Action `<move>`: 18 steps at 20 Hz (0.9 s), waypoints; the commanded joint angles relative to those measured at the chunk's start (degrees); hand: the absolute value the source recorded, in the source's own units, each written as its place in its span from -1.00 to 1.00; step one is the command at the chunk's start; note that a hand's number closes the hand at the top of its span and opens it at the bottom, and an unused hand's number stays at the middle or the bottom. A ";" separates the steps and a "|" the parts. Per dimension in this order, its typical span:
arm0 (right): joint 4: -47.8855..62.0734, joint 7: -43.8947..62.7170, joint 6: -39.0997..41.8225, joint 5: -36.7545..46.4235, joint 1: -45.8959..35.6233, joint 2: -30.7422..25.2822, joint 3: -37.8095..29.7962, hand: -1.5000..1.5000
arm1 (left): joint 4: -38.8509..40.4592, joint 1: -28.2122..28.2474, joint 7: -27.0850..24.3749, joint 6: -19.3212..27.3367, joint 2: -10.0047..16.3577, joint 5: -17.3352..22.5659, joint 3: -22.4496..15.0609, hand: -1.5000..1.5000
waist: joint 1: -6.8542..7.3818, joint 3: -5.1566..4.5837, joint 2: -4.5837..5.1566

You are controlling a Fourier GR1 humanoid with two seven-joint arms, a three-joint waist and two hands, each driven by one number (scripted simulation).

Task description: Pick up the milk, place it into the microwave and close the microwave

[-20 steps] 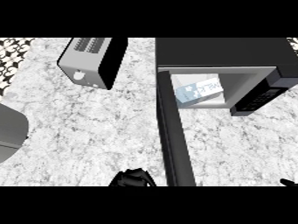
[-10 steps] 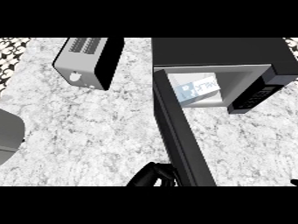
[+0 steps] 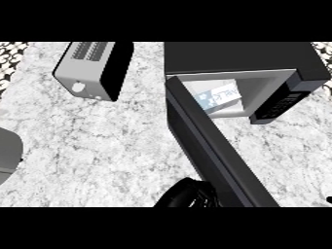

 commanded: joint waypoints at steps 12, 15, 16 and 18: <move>-10.66 0.60 8.88 -5.59 -1.80 -0.22 4.49 -1.00 | 1.19 -11.99 -3.60 14.37 -1.14 13.21 -6.02 1.00 | -5.84 -0.21 0.64; -12.10 2.82 9.51 -6.71 -2.94 -1.01 5.33 -1.00 | 1.63 -15.73 -2.81 15.11 -1.12 15.97 -4.80 1.00 | -7.14 -0.15 1.13; -13.23 3.79 9.35 -7.13 -2.88 -0.90 5.71 -1.00 | 3.19 -17.08 -2.20 14.85 -1.12 16.83 -4.25 1.00 | -8.01 -0.22 1.20; -14.58 4.02 9.34 -7.23 -2.70 -1.23 6.46 -1.00 | 3.55 -18.89 -3.05 16.16 -1.13 17.92 -3.17 1.00 | -9.31 -0.21 1.37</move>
